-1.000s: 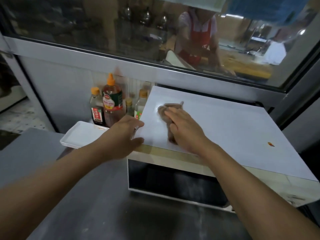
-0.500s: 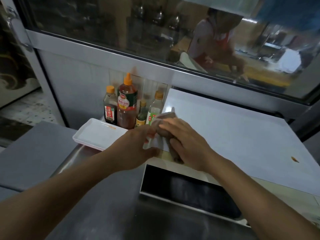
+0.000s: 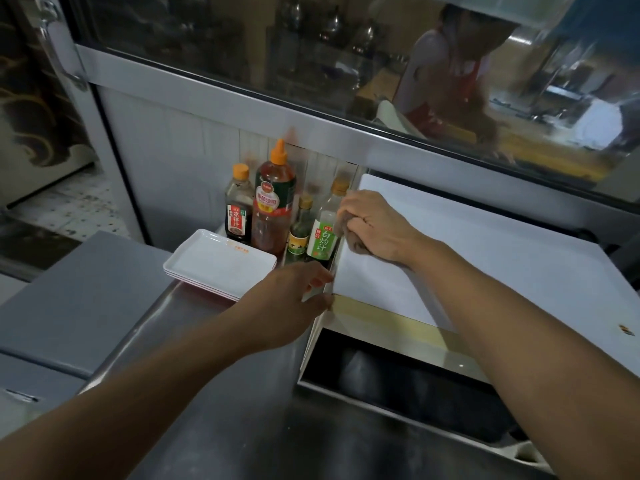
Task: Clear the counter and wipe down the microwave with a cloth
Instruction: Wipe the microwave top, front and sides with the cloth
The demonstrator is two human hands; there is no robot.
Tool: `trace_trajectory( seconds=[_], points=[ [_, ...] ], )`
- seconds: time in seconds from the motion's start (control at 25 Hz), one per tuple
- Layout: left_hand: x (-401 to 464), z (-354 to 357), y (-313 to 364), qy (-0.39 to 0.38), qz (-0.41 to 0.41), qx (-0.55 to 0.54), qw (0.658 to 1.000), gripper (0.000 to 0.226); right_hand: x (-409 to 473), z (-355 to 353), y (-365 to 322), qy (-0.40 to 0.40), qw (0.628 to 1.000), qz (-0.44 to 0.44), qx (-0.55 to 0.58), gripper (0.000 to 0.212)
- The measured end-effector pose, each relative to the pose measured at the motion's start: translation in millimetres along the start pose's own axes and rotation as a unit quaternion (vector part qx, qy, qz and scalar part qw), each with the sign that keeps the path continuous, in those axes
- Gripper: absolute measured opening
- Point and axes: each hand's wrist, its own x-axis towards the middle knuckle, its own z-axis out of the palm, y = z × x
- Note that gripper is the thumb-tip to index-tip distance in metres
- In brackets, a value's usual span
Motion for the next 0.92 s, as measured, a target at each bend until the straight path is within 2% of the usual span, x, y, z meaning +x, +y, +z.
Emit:
trace_trajectory(
  seconds=[0.12, 0.28, 0.52, 0.64, 0.72, 0.8, 0.92],
  points=[
    [-10, -2, 1, -0.002, 0.006, 0.006, 1.0, 0.027, -30, 8, -26, -0.038, 0.999, -0.01, -0.017, 0.027],
    [-27, -1, -2, -0.01, 0.028, 0.013, 0.999, 0.029, -68, 17, -61, -0.04, 0.998, -0.03, -0.038, 0.03],
    [-37, -6, -10, 0.046, 0.024, 0.067, 0.996, 0.03, -112, 43, -88, 0.045, 0.981, -0.064, -0.178, 0.015],
    [-33, -7, -2, 0.071, 0.031, 0.059, 0.995, 0.023, -133, 43, -81, 0.085, 0.976, -0.027, -0.196, 0.039],
    [-29, -3, 8, 0.063, 0.037, 0.054, 0.996, 0.031, -159, 35, -63, 0.104, 0.973, 0.023, -0.205, 0.051],
    [-27, 2, 16, 0.045, 0.056, 0.081, 0.994, 0.044, -189, 26, -42, 0.137, 0.963, 0.084, -0.215, 0.052],
    [-29, 6, 21, 0.021, 0.098, 0.107, 0.989, 0.047, -215, 22, -31, 0.171, 0.947, 0.153, -0.225, 0.047]
  ],
)
